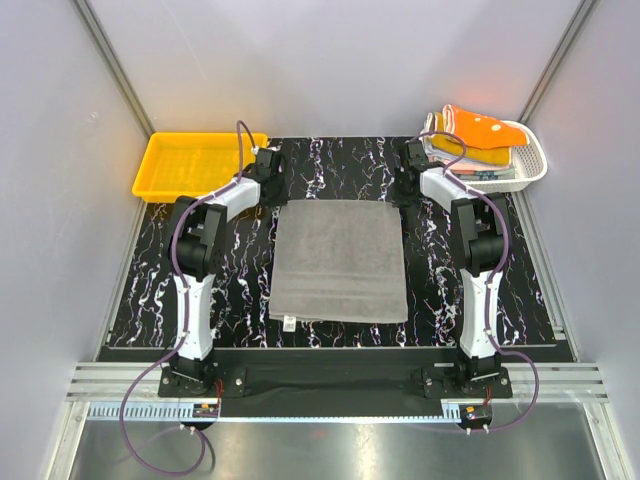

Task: Fold and stack the towels
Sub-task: Fold the towel

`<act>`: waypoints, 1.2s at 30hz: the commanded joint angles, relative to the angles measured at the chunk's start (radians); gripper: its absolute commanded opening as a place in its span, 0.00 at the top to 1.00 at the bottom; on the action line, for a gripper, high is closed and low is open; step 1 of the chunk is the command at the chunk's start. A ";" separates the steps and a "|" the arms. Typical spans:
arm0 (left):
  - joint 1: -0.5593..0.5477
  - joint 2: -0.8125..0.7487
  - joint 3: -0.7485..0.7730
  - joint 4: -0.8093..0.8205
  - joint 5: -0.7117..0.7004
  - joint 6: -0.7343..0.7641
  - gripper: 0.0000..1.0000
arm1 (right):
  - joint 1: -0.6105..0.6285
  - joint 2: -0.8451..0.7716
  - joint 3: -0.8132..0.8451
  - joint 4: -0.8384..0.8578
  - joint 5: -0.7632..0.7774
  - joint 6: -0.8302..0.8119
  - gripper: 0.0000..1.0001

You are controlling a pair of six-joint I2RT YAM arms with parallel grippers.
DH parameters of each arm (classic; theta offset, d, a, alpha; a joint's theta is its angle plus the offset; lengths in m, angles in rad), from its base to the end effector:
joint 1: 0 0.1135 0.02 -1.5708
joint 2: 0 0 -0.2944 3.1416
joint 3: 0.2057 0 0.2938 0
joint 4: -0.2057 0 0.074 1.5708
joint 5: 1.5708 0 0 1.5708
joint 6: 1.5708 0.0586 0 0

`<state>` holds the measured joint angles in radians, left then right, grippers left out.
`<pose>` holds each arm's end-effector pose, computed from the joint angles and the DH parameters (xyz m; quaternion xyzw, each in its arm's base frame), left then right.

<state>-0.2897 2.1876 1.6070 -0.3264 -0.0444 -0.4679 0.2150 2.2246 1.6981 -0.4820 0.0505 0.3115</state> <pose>0.5234 -0.1533 0.1417 -0.0913 0.9408 -0.1010 0.3104 0.5365 0.1141 0.1424 0.0533 0.9590 0.0488 0.2741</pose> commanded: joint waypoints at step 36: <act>-0.002 -0.583 -0.488 0.222 0.069 -0.126 1.00 | -0.042 -0.594 -0.504 0.207 -0.139 0.158 1.00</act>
<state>-0.2768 1.6810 1.1656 -0.0853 0.0692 -0.5659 0.1783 1.7115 1.2694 -0.2989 -0.0498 0.4049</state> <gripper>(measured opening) 0.059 0.012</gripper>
